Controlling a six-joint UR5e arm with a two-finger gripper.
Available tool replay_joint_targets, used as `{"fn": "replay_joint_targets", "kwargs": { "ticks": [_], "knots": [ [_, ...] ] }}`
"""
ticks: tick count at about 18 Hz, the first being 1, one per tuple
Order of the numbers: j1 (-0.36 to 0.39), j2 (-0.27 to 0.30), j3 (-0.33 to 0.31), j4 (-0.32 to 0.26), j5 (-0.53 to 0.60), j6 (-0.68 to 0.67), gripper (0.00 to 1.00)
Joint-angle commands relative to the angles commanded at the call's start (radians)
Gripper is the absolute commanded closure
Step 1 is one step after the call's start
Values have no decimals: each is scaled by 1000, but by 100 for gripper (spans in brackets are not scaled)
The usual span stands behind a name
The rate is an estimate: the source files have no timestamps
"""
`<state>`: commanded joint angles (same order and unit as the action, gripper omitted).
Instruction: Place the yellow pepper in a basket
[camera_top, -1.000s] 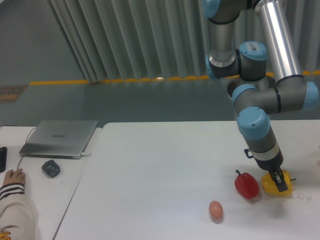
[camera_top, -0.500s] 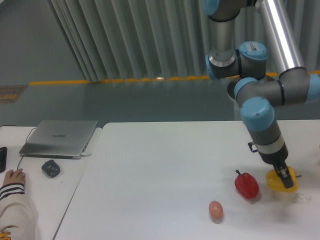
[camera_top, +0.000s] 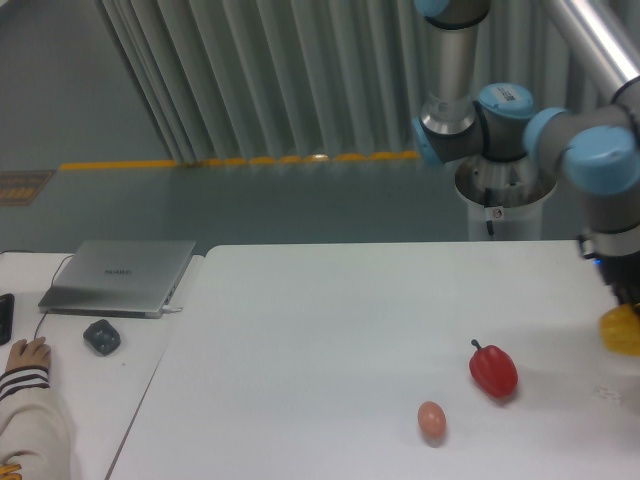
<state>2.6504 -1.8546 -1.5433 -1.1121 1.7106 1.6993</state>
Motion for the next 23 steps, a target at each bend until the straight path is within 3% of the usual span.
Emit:
{"fn": "replay_joint_targets", "kwargs": {
  "ticks": [6, 14, 15, 16, 17, 18, 19, 20, 23],
  "knots": [
    [167, -28, 29, 23, -146, 149, 75],
    [198, -78, 54, 60, -189, 157, 72],
    [197, -78, 54, 60, -189, 152, 66],
    [197, -78, 54, 60, -189, 149, 49],
    [197, -77, 54, 60, -190, 145, 40],
    [197, -74, 52, 60, -190, 145, 19],
    [197, -69, 49, 58, -189, 141, 6],
    [197, -66, 48, 58, -190, 134, 1],
    [195, -37, 26, 55, -212, 85, 0]
  ]
}}
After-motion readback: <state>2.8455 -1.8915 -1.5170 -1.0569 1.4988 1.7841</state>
